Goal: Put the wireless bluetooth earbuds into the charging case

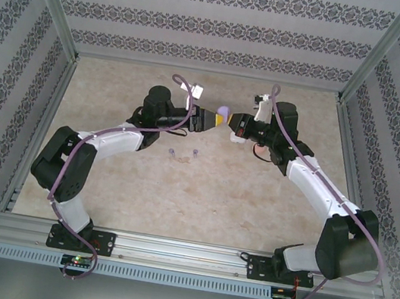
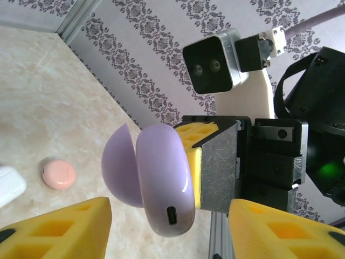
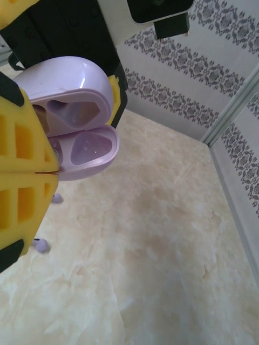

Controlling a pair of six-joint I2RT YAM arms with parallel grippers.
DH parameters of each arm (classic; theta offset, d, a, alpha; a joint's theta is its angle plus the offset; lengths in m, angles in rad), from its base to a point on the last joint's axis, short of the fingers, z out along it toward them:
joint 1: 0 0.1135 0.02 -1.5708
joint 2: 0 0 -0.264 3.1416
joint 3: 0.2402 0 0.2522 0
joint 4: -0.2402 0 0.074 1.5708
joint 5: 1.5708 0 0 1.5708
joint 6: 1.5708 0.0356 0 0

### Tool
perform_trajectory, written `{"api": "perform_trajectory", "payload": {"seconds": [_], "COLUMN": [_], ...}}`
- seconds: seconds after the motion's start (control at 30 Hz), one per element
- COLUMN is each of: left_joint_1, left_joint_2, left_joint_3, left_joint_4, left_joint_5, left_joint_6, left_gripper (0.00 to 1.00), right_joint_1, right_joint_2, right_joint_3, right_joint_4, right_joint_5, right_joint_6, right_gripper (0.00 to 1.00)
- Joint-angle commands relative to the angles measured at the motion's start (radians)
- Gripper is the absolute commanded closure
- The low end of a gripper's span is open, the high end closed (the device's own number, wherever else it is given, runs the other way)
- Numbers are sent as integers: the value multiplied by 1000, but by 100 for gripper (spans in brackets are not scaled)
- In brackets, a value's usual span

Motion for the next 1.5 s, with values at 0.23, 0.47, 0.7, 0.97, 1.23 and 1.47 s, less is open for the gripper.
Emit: {"api": "perform_trajectory", "payload": {"seconds": [0.23, 0.47, 0.7, 0.97, 1.23, 1.47], "left_joint_1": [47, 77, 77, 77, 73, 68], "left_joint_2": [-90, -27, 98, 163, 204, 215], "left_joint_3": [150, 360, 582, 645, 670, 664], "left_joint_4": [-478, -930, -1337, -1458, -1496, -1513], "left_joint_5": [49, 132, 228, 274, 311, 335], "left_joint_6": [344, 641, 899, 983, 1008, 1025], "left_gripper": [29, 28, 25, 27, 32, 37], "right_joint_1": [-11, 0, 25, 73, 122, 145], "right_joint_2": [17, 43, 27, 34, 56, 78], "right_joint_3": [108, 195, 208, 221, 252, 275], "right_joint_4": [-201, -376, -457, -483, -484, -486], "right_joint_5": [58, 80, 87, 102, 126, 130], "right_joint_6": [-243, -463, -590, -624, -627, -629], "right_gripper": [100, 100, 100, 100, 100, 100]}}
